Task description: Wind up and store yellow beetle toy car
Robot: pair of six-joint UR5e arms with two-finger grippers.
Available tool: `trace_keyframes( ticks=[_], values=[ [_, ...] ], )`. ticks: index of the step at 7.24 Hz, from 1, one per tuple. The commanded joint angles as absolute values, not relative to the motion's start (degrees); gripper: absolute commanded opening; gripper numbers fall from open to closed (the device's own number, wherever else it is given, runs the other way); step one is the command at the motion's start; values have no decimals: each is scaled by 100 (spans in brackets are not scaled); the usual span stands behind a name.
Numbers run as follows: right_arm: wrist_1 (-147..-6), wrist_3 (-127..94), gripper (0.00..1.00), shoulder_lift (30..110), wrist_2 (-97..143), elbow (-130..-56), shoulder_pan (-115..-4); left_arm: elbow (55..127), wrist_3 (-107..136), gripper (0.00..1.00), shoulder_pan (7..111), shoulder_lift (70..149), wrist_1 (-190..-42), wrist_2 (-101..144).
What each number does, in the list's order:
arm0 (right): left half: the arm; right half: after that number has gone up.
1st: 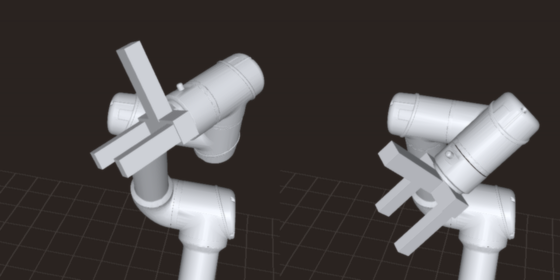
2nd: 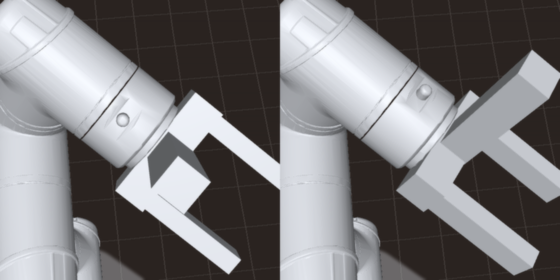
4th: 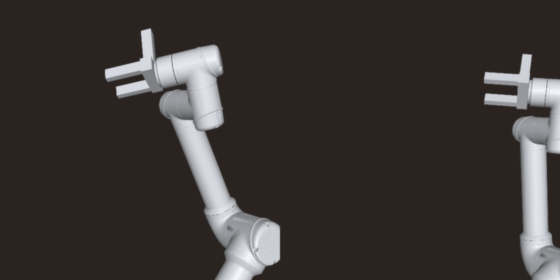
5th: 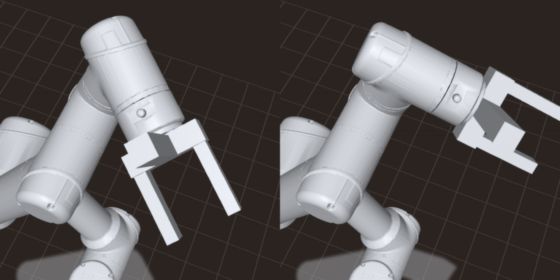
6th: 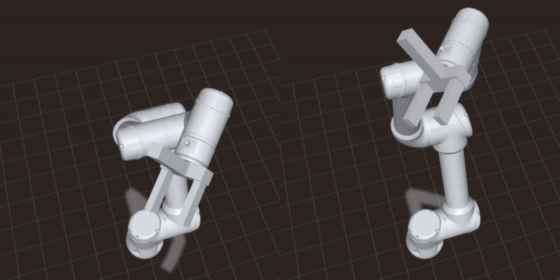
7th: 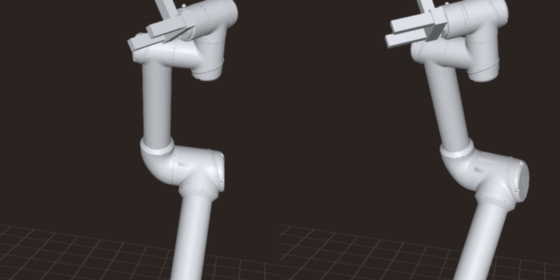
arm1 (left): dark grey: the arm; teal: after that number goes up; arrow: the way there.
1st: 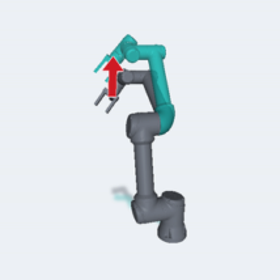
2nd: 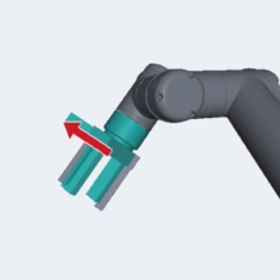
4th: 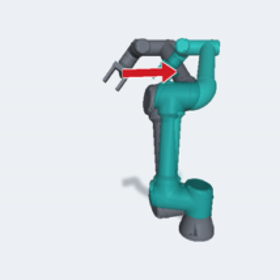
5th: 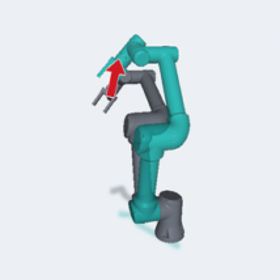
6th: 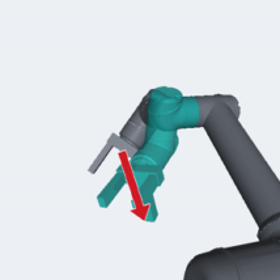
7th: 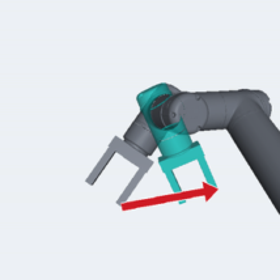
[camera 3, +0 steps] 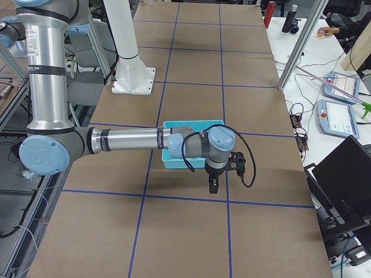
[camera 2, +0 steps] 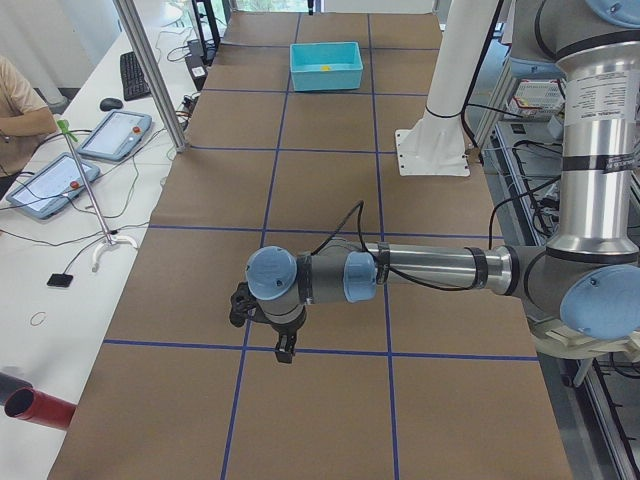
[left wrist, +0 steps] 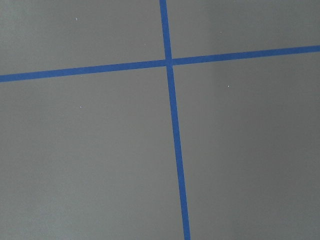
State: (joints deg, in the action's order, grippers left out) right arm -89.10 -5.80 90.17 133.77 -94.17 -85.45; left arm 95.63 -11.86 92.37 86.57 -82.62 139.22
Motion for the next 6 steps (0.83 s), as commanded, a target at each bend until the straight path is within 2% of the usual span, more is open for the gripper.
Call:
trace_keyframes(
  ticks=[1,6],
  values=[
    [-8912,-580,100,9018,13368,-9413,-8482,9562,-1187,100,9237,8657,-8262,13922],
    [-8921,-589,100,9009,13368,-9404,-8429,9562,-1187,100,9237,8657,-8262,13922]
  ],
)
